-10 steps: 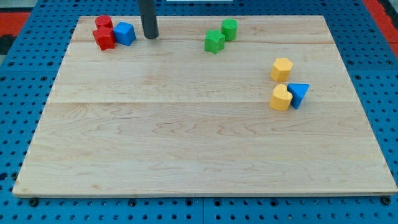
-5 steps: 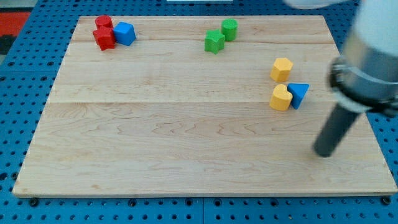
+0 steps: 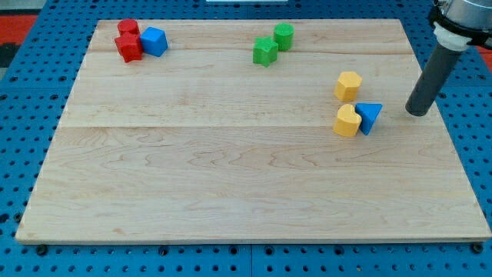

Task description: Move the triangle below the green star

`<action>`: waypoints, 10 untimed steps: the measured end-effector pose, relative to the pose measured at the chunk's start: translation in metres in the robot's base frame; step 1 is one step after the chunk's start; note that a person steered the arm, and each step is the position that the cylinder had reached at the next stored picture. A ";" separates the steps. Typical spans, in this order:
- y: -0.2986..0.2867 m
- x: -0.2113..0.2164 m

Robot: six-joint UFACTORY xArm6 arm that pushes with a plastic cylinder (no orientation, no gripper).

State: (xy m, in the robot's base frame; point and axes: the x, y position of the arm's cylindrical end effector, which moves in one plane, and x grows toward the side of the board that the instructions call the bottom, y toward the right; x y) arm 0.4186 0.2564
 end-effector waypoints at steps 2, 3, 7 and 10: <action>-0.054 0.000; -0.057 0.000; -0.055 0.048; -0.095 0.019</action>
State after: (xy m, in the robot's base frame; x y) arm 0.4379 0.1613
